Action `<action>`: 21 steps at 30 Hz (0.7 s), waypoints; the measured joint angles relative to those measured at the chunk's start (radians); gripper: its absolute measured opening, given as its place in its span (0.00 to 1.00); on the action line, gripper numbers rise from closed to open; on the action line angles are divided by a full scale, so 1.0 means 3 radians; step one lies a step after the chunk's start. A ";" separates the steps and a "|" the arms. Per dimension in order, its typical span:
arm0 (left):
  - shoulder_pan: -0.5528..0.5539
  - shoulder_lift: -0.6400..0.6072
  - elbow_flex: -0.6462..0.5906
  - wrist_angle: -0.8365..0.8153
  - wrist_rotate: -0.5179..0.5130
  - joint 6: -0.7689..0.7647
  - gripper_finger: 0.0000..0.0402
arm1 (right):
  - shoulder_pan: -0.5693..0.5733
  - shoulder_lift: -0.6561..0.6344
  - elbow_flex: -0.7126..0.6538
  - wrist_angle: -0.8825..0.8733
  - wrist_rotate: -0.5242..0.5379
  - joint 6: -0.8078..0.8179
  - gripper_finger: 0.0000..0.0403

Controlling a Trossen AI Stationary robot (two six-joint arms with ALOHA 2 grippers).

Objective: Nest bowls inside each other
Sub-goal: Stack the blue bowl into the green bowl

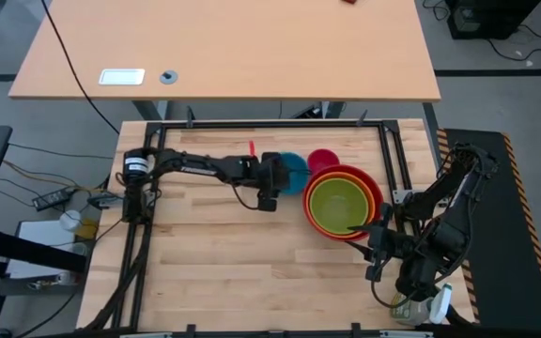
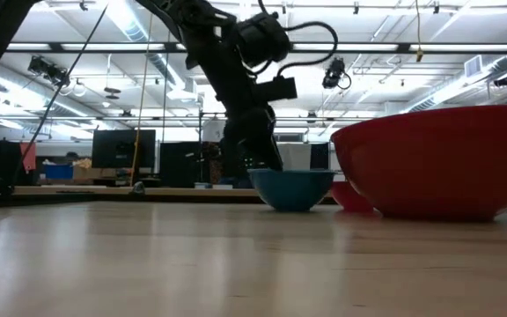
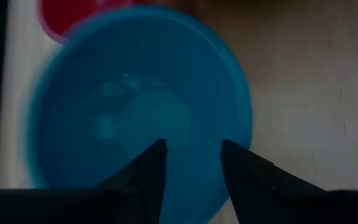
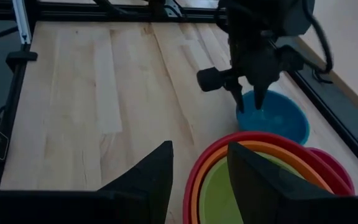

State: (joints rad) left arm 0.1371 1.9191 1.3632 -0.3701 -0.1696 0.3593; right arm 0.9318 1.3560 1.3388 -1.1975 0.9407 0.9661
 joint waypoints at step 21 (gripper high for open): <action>-0.0141 -0.0159 -0.0005 -0.0601 -0.0124 0.0268 0.39 | -0.0098 0.0000 0.0000 0.0038 0.0024 -0.0178 0.40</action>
State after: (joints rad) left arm 0.0948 1.8713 1.3617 -0.5504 -0.2068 0.4396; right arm 0.9024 1.3560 1.3388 -1.1862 0.9479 0.9128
